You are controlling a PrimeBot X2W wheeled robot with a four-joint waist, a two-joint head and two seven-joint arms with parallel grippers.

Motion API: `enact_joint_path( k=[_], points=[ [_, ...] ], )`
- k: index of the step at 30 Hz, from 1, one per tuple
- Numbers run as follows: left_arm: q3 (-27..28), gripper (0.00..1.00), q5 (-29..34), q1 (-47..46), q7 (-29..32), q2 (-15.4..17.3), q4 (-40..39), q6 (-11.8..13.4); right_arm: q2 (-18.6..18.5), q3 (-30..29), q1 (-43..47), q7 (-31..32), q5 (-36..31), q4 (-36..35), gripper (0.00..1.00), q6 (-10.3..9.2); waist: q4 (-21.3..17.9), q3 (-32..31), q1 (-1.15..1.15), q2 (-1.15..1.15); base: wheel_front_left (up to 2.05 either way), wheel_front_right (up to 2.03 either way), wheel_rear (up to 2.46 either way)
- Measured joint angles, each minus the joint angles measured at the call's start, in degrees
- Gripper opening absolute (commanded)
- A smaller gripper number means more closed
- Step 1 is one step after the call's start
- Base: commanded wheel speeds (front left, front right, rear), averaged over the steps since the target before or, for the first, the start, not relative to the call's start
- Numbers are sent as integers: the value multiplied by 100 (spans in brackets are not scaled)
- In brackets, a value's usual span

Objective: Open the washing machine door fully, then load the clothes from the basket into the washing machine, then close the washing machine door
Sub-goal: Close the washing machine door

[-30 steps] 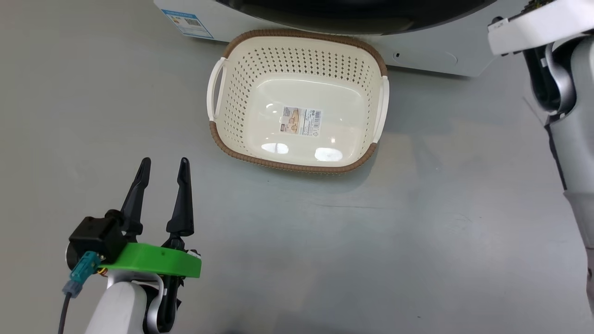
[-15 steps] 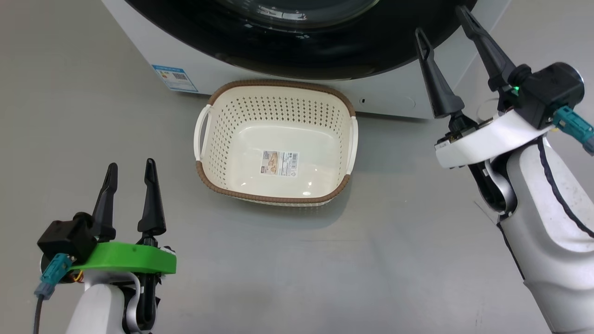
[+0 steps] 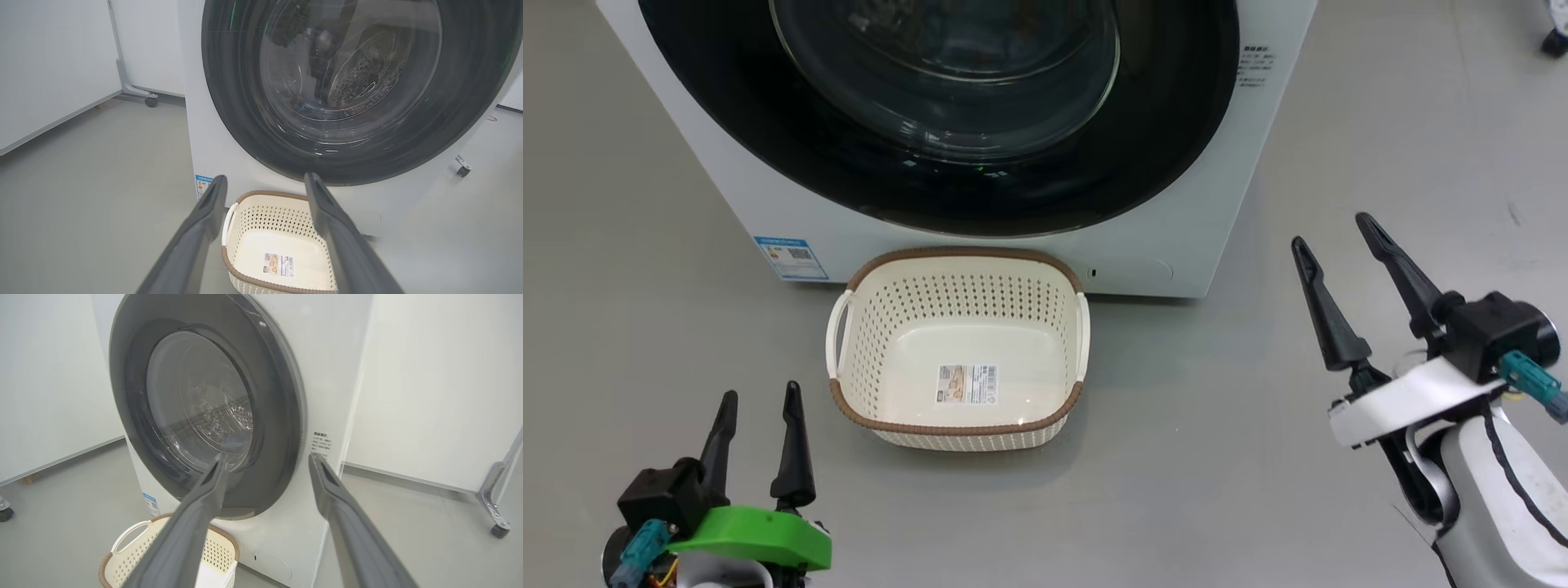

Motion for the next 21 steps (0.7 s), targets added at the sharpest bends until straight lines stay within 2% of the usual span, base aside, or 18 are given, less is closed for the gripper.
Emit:
enact_joint_path(
  k=[3, 10, 21],
  points=[
    [-115, 100, 55, 152, 0, 3, 71, 0, -100, -258, 425, 0, -34, -37, 100, 0, -82, -255, 0, 0, 0, 0, 0],
    [-193, 100, 158, 444, 0, 10, 74, 0, -63, -656, 1290, 0, -33, -152, 100, 0, -194, -779, 0, 0, 0, 0, 0],
    [-187, 100, 323, 633, 0, 43, -58, 0, 60, -1072, 1911, 3, -233, -437, 100, 0, -299, -1160, 0, 0, 0, 0, 0]
  ],
)
